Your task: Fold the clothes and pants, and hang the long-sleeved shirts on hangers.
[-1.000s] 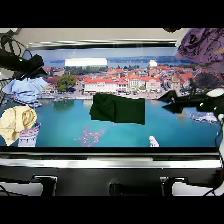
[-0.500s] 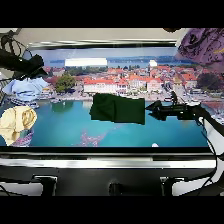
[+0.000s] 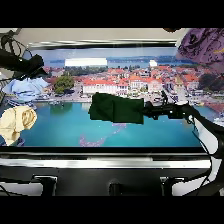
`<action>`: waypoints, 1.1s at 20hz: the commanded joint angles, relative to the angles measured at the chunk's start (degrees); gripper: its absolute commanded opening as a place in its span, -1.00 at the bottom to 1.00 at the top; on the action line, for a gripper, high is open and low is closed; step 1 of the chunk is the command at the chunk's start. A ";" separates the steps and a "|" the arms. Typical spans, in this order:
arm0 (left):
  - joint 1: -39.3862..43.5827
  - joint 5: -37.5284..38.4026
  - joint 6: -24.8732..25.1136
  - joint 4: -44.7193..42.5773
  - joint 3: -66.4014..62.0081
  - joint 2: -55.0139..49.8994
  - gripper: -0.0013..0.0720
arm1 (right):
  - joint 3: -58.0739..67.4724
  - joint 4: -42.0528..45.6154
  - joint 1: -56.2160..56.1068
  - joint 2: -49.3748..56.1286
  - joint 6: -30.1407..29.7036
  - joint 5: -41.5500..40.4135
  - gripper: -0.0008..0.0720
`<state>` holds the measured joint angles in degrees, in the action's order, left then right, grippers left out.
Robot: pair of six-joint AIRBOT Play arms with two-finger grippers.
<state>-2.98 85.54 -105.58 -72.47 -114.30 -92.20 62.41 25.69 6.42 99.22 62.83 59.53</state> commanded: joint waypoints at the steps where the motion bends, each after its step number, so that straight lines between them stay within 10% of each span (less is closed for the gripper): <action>1: -0.02 -0.02 -0.04 -0.02 0.02 0.02 -0.92 | 7.04 3.72 -0.50 -1.64 6.73 1.33 -0.89; 11: -0.02 0.02 -0.11 0.00 0.02 0.02 -0.92 | 43.32 38.27 -0.35 -1.79 36.33 6.19 -0.89; 22: -0.02 0.68 -1.20 0.00 0.02 0.02 -0.92 | 53.40 38.40 17.88 -2.25 47.25 7.93 -0.89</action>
<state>-2.98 86.02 -106.69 -72.44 -114.30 -92.20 114.56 63.55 19.49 97.19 106.76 66.59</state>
